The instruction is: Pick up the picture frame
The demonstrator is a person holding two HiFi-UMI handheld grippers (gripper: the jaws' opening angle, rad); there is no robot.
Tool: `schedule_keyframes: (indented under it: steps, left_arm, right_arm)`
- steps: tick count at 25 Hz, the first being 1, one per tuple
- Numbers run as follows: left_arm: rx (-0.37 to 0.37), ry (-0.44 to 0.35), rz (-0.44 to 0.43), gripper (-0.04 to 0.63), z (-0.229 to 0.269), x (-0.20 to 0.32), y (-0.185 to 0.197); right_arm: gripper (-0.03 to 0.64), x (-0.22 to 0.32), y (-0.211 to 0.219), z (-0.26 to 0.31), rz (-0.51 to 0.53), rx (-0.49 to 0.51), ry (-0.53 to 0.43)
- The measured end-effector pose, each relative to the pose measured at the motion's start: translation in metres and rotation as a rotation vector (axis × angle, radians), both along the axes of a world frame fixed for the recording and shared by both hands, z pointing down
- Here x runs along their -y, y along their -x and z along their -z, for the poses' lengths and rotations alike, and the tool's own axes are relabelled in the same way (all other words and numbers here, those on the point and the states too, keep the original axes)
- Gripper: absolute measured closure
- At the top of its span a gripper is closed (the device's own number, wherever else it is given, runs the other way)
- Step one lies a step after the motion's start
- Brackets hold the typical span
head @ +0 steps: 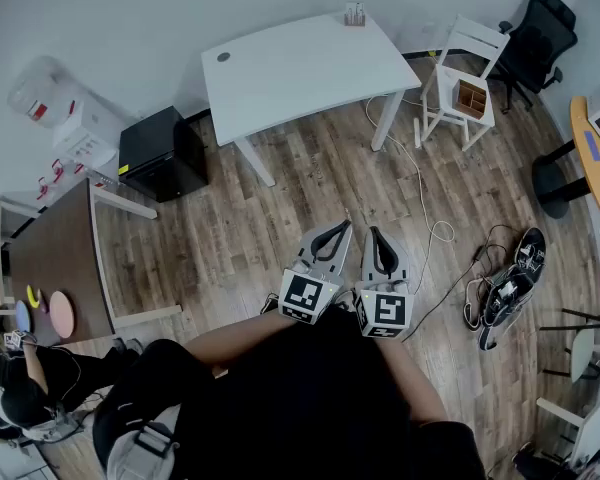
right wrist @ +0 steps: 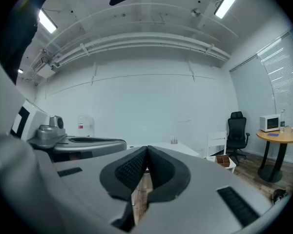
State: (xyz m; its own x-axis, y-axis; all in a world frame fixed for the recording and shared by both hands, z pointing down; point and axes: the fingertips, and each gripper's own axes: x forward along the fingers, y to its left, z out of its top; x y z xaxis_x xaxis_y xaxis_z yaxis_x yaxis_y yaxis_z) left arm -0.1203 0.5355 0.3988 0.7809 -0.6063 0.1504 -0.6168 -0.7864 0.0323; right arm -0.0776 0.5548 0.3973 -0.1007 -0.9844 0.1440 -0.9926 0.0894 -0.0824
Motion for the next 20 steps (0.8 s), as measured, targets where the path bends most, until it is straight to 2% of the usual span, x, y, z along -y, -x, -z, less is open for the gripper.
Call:
schedule_keyframes:
  steps: [9,14,18,20]
  left_arm:
    - [0.034,0.015,-0.045,0.581,-0.024,-0.023,-0.071]
    - [0.013,0.005,-0.045,0.581,-0.023,-0.021,-0.087]
    - [0.002,0.027,-0.039,0.581,-0.033,-0.006,-0.091]
    - [0.001,0.048,-0.031,0.581,-0.039,0.007,-0.096]
  right_arm:
    - [0.583,-0.023,-0.07,-0.02,-0.022,-0.017,-0.015]
    - [0.581,-0.018,-0.101,-0.026,-0.044,0.053,-0.015]
    - [0.581,-0.004,-0.104,-0.024,-0.044,-0.027,-0.03]
    - [0.581,0.009,-0.109,-0.025,-0.059,-0.032,-0.02]
